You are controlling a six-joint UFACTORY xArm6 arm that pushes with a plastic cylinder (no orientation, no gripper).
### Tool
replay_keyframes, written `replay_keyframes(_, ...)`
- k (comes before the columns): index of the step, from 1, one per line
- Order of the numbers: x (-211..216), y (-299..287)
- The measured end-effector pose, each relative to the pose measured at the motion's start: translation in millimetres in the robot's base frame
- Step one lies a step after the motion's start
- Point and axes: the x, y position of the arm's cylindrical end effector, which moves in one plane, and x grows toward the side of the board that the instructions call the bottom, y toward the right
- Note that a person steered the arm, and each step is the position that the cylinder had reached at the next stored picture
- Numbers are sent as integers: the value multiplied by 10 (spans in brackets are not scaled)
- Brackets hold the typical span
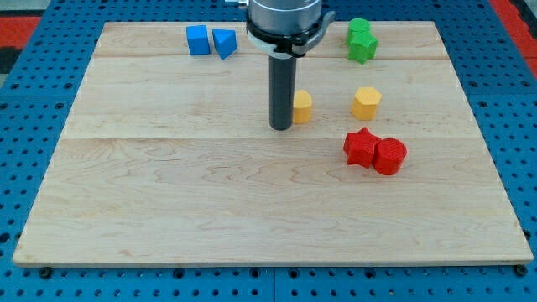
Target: Point your arm at the top left side of red star
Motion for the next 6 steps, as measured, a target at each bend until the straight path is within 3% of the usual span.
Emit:
replay_keyframes(1, -81, -57)
replay_keyframes(4, -173, 637)
replay_keyframes(5, 21, 844)
replay_keyframes(6, 237, 660)
